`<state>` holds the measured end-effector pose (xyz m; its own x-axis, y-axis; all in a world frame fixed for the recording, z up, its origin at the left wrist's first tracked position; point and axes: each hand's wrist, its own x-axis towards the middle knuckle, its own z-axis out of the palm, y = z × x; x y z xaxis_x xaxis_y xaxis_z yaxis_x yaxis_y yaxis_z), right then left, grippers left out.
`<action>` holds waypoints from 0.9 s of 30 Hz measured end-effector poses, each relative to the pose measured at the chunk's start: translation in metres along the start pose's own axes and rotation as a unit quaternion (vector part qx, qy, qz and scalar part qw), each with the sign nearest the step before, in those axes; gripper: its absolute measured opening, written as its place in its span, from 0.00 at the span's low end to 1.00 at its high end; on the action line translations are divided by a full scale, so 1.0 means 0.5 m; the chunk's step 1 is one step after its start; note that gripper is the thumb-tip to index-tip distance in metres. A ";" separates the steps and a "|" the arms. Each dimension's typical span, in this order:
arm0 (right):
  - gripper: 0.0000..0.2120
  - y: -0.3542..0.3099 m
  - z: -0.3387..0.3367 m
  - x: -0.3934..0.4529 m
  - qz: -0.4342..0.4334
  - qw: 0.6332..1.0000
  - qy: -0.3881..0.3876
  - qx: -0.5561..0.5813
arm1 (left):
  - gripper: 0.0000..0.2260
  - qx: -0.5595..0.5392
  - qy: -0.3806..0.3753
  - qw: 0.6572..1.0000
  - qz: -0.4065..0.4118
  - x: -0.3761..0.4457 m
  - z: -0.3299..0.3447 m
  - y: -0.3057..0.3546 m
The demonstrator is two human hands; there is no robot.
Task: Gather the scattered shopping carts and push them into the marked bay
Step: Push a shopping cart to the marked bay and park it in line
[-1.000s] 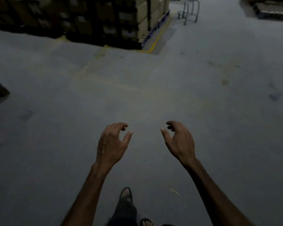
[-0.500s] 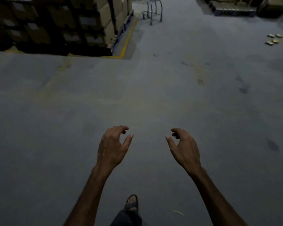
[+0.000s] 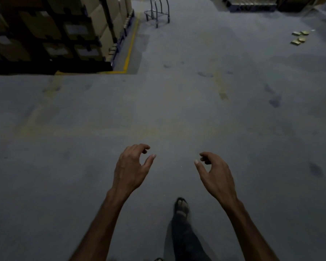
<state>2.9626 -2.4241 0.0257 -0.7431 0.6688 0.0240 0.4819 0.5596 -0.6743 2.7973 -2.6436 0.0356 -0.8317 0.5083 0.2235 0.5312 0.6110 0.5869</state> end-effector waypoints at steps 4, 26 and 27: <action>0.19 0.027 0.020 0.149 0.004 1.000 -0.001 0.005 | 0.13 0.004 -0.007 1.000 0.002 0.140 0.061 -0.009; 0.19 -0.004 0.077 1.008 -0.015 0.999 -0.039 0.002 | 0.14 -0.002 -0.004 1.000 -0.026 0.918 0.263 -0.042; 0.19 -0.010 0.089 1.049 -0.016 0.999 -0.039 0.000 | 0.14 -0.007 -0.004 1.000 -0.026 0.961 0.273 -0.053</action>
<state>2.5499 -2.0979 0.0090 -0.7918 0.6106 -0.0116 0.4570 0.5797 -0.6746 2.4057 -2.3331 0.0213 -0.8570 0.4805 0.1863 0.4847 0.6289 0.6079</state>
